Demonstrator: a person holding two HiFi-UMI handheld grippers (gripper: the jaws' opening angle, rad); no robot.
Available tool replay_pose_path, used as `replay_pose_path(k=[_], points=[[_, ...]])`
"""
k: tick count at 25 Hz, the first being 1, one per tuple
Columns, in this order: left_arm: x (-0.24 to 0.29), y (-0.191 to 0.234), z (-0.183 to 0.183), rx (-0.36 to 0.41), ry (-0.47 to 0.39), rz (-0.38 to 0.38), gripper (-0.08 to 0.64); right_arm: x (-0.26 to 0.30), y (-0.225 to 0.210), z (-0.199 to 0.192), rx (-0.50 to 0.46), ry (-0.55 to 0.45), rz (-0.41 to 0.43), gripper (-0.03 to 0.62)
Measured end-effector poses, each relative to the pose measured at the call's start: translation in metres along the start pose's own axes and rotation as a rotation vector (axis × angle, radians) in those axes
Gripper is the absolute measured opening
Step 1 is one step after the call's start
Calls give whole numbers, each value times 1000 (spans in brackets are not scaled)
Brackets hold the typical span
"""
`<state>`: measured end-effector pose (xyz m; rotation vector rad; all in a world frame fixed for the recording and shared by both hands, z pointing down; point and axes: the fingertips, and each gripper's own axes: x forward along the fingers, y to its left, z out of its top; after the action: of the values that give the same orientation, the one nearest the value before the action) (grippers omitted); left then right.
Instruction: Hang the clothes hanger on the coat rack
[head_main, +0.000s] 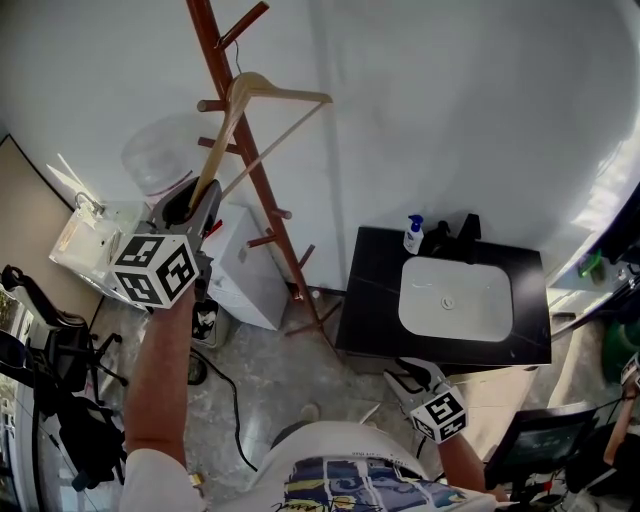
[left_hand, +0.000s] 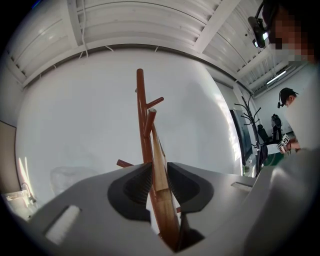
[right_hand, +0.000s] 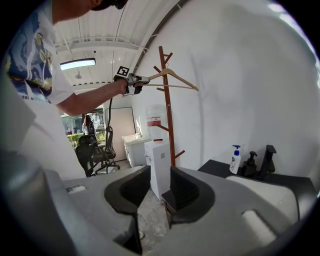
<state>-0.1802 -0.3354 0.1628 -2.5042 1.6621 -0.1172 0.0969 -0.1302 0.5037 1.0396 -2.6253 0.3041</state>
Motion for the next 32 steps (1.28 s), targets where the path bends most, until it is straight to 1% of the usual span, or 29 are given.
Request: replay_pose_path(k=[8, 12, 19, 26, 32], points=[[-23, -7, -10, -1, 20, 44, 107, -14, 2, -5, -12, 4, 33, 123], [-39, -13, -22, 3, 48, 72, 107, -20, 0, -12, -14, 15, 51, 123], [-68, -25, -40, 25, 96, 96, 106, -20, -9, -2, -55, -16, 50, 123], [-102, -42, -61, -4, 81, 46, 106, -21, 10, 10, -80, -29, 28, 123], [-144, -76, -100, -51, 82, -63, 98, -20, 38, 33, -119, -44, -17, 121]])
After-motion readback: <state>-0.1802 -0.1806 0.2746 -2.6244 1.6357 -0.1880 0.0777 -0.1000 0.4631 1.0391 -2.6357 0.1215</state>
